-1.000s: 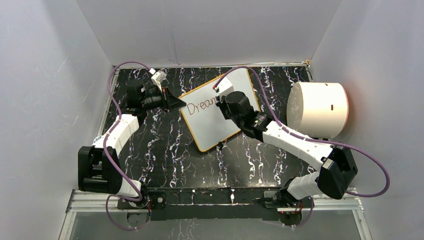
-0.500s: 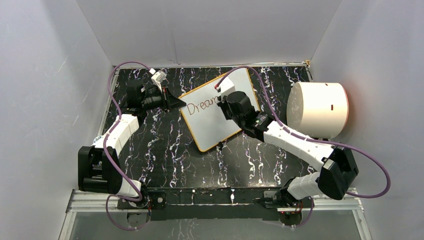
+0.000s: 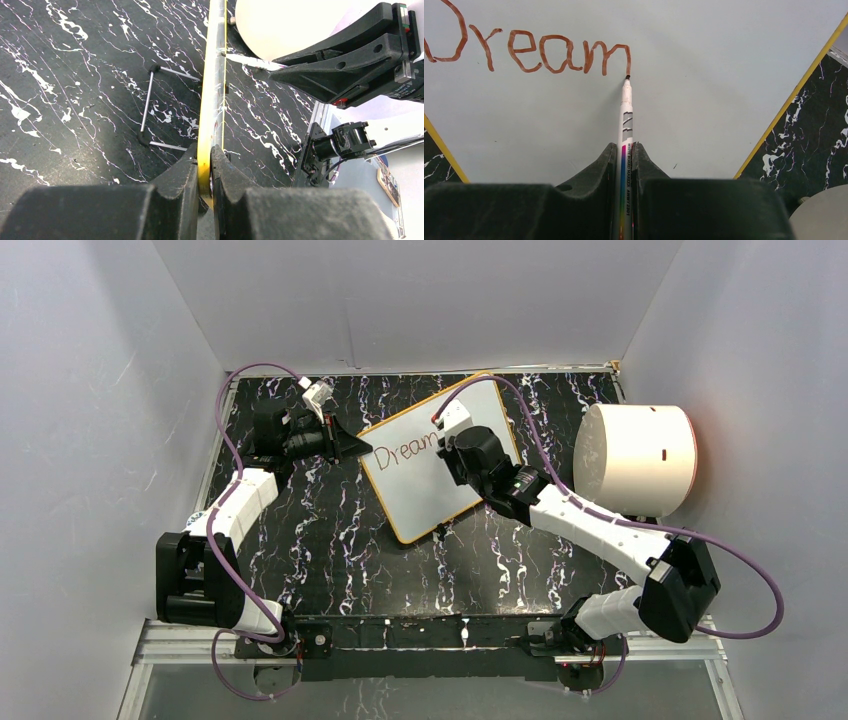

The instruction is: Write a sentence on the whiteboard

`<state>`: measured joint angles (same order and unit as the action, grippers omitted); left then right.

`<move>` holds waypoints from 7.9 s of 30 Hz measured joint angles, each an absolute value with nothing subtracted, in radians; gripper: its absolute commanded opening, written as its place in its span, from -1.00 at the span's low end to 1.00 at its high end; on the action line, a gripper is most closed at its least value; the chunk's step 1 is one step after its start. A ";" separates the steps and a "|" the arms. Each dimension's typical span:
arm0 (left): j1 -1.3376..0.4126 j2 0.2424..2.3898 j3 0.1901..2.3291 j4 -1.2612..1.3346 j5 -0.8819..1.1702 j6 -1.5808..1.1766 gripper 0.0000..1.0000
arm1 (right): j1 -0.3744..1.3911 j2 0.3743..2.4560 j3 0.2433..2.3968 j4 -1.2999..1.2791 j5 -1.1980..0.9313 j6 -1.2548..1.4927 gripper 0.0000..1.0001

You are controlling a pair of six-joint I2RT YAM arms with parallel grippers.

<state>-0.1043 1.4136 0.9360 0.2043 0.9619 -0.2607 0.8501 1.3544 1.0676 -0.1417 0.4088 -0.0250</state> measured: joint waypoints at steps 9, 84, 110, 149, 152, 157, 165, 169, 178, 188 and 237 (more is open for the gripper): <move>-0.104 1.414 0.936 0.204 0.965 -0.260 -1.00 | 0.850 1.339 1.064 -0.157 0.409 -0.025 -1.00; -0.105 1.414 0.938 0.201 0.964 -0.253 -1.00 | 0.780 1.348 1.066 -0.063 0.292 -0.033 -1.00; -0.105 1.415 0.938 0.201 0.965 -0.253 -1.00 | 0.780 1.335 1.049 -0.124 0.336 -0.030 -1.00; -0.111 1.421 0.952 0.178 0.958 -0.234 -1.00 | 0.808 1.187 0.984 -0.104 0.282 -0.006 -1.00; -0.112 1.422 0.956 0.170 0.957 -0.228 -1.00 | 0.834 1.169 0.966 -0.114 0.286 0.005 -1.00; -0.112 1.424 0.964 0.152 0.954 -0.219 -1.00 | 0.876 1.135 0.950 -0.151 0.304 0.026 -1.00; -0.112 1.424 0.965 0.149 0.953 -0.216 -1.00 | 0.957 1.119 0.945 -0.199 0.365 0.054 -1.00; -0.112 1.424 0.965 0.149 0.953 -0.216 -1.00 | 0.995 1.120 0.945 -0.230 0.388 0.070 -1.00; -0.112 1.424 0.965 0.148 0.952 -0.216 -1.00 | 1.090 1.201 0.946 -0.252 0.464 0.103 -1.00; -0.112 1.424 0.965 0.148 0.951 -0.216 -1.00 | 1.169 1.289 0.992 -0.257 0.545 0.128 -1.00; -0.112 1.424 0.965 0.148 0.952 -0.216 -1.00 | 1.180 1.415 1.059 -0.154 0.628 0.105 -1.00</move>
<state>-0.1116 1.4239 0.9646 0.1482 0.9516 -0.2161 1.1805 1.4147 1.0592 -0.1543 0.6285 0.1051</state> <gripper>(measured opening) 0.093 0.201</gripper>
